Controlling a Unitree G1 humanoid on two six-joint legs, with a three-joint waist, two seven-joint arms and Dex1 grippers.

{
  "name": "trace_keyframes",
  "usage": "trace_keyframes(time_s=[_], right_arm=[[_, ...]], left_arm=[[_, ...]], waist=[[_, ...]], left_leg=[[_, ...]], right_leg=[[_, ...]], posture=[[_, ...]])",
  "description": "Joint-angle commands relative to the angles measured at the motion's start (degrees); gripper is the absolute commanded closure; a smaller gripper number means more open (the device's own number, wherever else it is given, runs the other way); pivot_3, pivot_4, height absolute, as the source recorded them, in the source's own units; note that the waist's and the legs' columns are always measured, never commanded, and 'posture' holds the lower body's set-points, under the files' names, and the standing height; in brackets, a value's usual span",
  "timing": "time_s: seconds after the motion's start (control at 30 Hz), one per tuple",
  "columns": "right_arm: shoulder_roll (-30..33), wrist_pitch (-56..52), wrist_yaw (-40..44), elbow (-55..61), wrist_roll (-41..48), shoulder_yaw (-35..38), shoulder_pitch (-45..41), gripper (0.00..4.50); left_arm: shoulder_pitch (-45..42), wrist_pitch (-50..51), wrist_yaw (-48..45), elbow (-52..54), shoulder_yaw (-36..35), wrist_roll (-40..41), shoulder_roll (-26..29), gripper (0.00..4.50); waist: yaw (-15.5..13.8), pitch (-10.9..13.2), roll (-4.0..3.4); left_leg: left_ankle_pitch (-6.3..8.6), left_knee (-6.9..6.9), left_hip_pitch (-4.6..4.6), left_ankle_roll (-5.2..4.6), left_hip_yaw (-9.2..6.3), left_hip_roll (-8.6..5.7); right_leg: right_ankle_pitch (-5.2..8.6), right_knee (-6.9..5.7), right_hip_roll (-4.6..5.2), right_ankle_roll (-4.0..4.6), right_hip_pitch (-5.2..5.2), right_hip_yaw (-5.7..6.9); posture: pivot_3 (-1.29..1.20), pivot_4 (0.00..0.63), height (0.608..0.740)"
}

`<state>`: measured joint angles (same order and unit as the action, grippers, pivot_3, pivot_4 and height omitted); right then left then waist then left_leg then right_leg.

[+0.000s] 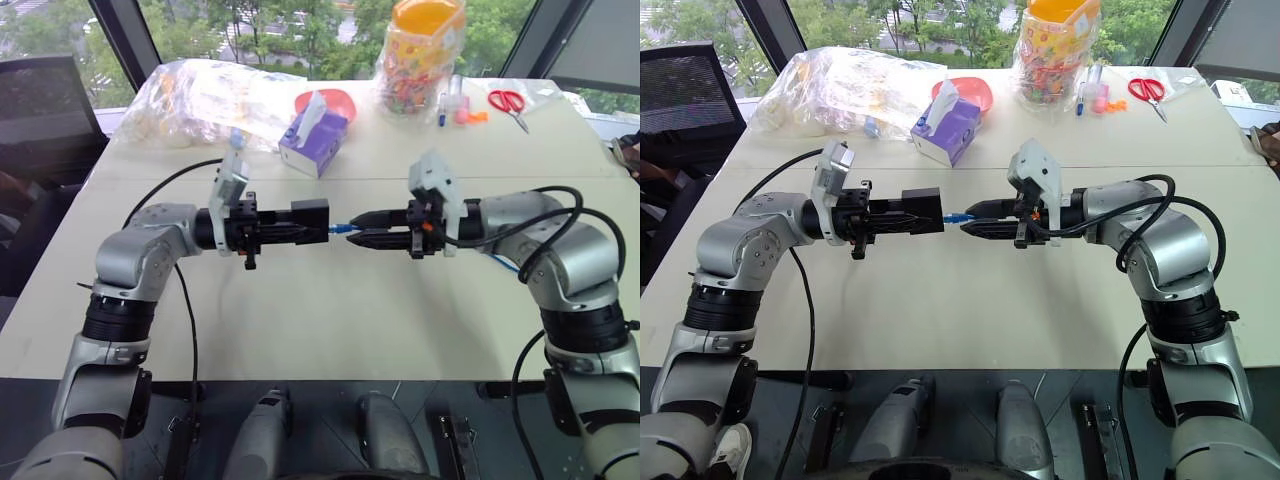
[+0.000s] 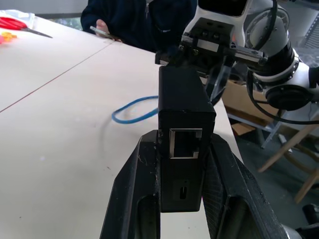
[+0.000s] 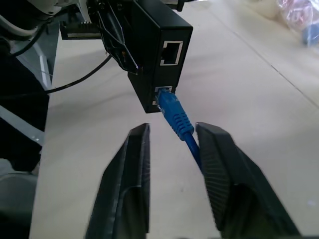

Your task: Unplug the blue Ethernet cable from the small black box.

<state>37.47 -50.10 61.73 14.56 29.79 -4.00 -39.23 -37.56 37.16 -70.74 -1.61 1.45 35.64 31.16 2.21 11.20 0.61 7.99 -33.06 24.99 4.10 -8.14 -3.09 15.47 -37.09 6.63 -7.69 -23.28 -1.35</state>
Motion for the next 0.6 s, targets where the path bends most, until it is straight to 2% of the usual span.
trace_keyframes(time_s=[0.03, 0.6], right_arm=[[-0.96, -2.45, -0.69, 0.31, 3.00, 0.36, -2.30, 2.98], [-0.45, -4.61, 0.75, -1.04, 5.52, -1.86, -4.86, 2.98]], left_arm=[[-1.63, 0.73, -0.15, 2.00, -1.26, 1.93, 0.23, 4.00], [-1.67, 2.25, -0.37, 3.18, -0.97, 2.98, -0.20, 4.00]], waist=[[0.05, 0.00, 0.00], [0.01, 0.00, 0.00]], left_leg=[[0.00, 0.00, 0.01, 0.00, 0.00, 0.00], [0.00, -0.01, 0.08, 0.00, 0.00, -0.01]], right_leg=[[0.00, 0.00, 0.00, -0.01, -0.01, 0.00], [-0.07, 0.00, 0.00, -0.13, -0.07, 0.03]], posture=[[0.00, 0.150, 0.728], [0.00, 0.150, 0.728]])
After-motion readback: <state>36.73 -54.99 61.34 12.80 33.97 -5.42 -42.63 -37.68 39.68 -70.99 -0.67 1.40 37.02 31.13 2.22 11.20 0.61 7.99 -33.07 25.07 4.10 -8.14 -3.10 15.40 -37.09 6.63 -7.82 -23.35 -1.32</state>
